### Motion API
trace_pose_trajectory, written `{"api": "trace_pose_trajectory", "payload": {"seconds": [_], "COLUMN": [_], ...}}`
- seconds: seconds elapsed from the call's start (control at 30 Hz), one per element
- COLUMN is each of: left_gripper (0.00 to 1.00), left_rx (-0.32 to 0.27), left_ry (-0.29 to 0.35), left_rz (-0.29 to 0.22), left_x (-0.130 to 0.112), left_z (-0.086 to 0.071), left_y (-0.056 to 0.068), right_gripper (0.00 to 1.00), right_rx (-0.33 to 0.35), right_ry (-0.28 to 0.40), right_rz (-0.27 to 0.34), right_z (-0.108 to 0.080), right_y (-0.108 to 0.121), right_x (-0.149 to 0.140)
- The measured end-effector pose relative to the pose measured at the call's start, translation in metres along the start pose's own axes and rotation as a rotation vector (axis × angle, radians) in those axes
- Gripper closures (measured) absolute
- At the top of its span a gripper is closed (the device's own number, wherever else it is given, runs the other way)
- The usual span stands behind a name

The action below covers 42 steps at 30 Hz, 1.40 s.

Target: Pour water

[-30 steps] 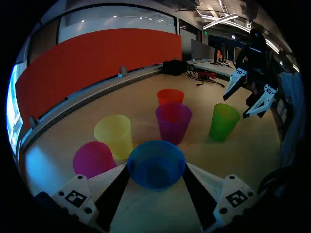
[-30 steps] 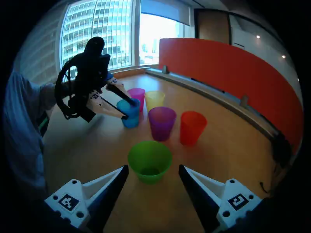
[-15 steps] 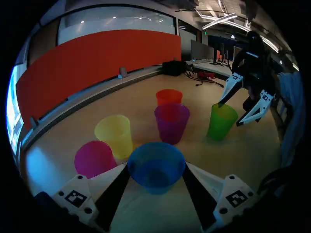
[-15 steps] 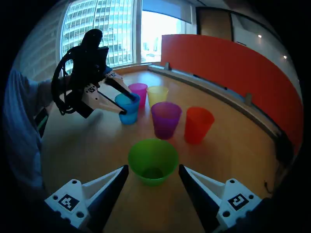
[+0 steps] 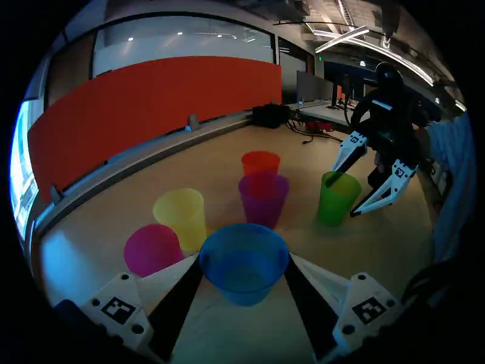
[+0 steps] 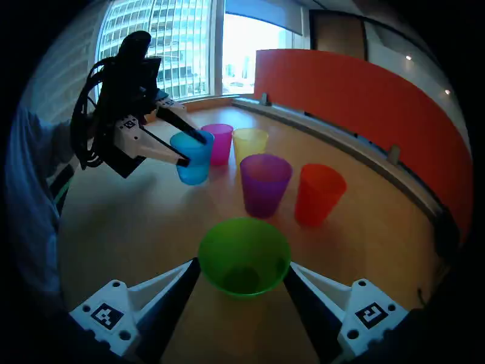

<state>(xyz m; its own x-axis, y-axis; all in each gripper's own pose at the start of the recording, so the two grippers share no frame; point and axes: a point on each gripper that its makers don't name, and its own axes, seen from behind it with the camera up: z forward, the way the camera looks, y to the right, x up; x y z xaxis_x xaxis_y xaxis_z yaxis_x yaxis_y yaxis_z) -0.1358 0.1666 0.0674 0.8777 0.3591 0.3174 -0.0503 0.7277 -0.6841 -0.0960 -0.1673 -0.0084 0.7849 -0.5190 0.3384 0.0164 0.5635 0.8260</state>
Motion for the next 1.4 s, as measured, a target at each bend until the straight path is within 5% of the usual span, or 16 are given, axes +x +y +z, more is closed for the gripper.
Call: {"api": "trace_pose_trajectory", "payload": {"seconds": [0.6,1.4], "left_gripper": [0.12,0.12], "left_rx": [0.023,0.059], "left_ry": [0.044,0.182], "left_rz": [0.0,0.014], "left_x": [0.009,0.063], "left_z": [-0.025,-0.07], "left_y": [-0.002,0.007], "right_gripper": [0.11,0.1], "right_rx": [-0.014,-0.061], "right_ry": [0.038,0.187], "right_rz": [0.025,0.03], "right_z": [0.003,-0.049], "right_y": [0.0,0.002], "right_x": [0.013,0.072]}}
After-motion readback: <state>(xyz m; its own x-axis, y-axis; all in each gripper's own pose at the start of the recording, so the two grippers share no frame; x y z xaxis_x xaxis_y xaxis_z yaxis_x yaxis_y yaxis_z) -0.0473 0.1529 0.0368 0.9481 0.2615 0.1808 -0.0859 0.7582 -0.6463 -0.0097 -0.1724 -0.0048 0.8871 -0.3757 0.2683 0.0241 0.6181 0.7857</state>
